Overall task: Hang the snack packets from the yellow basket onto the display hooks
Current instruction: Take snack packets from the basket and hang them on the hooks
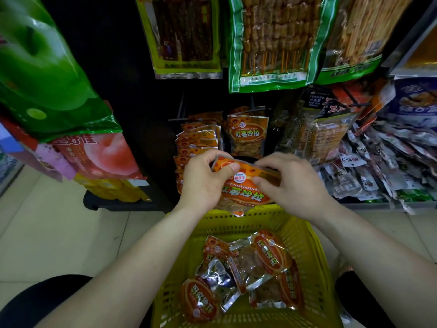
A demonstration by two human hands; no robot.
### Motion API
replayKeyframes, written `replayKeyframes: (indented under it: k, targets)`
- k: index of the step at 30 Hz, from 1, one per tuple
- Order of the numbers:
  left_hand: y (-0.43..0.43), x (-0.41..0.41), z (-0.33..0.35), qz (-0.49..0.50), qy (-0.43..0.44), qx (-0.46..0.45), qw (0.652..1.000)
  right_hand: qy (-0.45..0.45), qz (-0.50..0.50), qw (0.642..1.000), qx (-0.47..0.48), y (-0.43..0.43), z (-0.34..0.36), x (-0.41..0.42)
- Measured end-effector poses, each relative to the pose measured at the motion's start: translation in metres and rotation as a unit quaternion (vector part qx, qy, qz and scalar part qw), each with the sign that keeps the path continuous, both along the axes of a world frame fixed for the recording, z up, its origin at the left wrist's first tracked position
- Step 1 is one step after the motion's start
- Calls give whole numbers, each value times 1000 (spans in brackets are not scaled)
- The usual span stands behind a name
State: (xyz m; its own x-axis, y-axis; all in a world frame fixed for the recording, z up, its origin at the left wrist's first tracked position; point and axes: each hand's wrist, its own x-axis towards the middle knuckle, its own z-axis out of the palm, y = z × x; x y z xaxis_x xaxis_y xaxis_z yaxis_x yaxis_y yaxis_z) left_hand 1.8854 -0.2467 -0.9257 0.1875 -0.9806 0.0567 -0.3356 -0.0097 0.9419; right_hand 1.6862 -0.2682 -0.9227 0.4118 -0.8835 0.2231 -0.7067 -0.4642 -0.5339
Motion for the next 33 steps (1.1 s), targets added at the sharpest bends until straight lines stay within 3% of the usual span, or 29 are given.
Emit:
replayKeyframes:
  k: [8, 13, 19, 27, 33]
  targets:
    - [8, -12, -10, -7, 21, 34, 999, 72, -18, 996, 51, 6, -3, 3]
    - [8, -3, -6, -25, -11, -3, 1000, 88, -52, 995, -5, 5, 7, -3]
    - [9, 18, -29, -7, -52, 84, 995, 94, -84, 990, -56, -38, 9, -18]
    - [-24, 9, -99, -24, -88, 170, 981, 148, -110, 983, 1, -125, -55, 9]
    - [-87, -26, -169, -50, -45, 223, 972, 160, -98, 981, 50, -192, -115, 30]
